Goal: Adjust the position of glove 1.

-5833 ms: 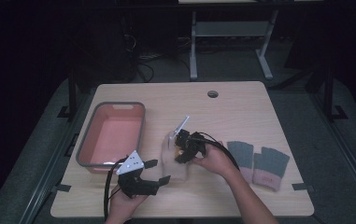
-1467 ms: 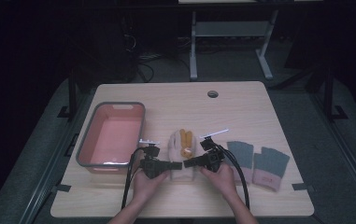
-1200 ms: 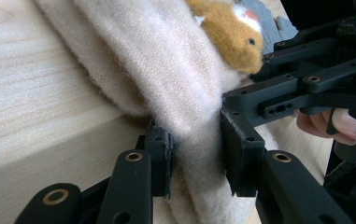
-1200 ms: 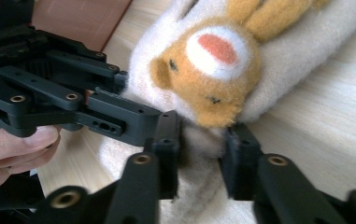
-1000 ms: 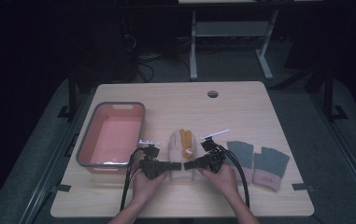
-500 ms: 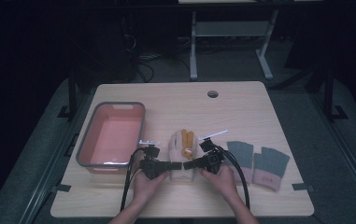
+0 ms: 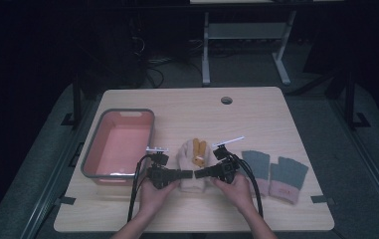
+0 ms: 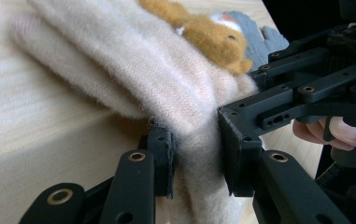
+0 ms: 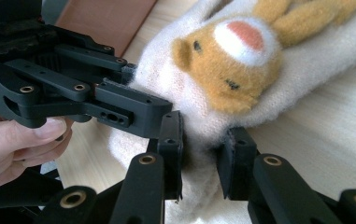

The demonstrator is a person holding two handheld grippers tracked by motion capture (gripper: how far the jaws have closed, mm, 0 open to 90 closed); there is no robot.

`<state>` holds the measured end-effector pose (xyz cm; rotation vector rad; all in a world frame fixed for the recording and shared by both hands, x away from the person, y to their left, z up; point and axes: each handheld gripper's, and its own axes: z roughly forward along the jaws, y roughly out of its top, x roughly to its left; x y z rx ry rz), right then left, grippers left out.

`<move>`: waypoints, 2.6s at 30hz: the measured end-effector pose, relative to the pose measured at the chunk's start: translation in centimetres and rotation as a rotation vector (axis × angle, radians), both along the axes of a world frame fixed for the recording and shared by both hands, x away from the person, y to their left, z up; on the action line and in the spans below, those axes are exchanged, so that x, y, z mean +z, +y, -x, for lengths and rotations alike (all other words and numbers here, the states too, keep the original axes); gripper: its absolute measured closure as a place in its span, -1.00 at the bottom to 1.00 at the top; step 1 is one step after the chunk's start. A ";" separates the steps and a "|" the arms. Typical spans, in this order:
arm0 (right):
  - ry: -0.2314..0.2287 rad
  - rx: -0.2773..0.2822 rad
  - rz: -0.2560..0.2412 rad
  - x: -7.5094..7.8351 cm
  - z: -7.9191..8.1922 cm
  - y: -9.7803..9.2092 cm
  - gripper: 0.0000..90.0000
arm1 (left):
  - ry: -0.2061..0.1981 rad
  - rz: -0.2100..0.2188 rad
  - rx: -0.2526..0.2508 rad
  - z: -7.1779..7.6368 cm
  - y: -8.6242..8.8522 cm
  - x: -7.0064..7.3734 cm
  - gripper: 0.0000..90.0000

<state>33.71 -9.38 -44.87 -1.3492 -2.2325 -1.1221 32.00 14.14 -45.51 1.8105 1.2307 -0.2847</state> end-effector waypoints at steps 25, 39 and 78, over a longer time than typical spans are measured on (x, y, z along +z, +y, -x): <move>-0.080 -0.003 -0.026 4.3 -0.2 0.2 0.64 | -0.062 0.024 -0.027 -0.6 0.8 4.2 0.50; -0.120 0.001 -0.041 6.7 -0.7 0.9 0.67 | -0.090 0.045 -0.026 -1.1 1.8 6.5 0.50; -0.191 0.026 -0.080 12.6 -3.3 4.2 0.69 | -0.166 0.060 -0.008 -3.3 5.5 12.4 0.50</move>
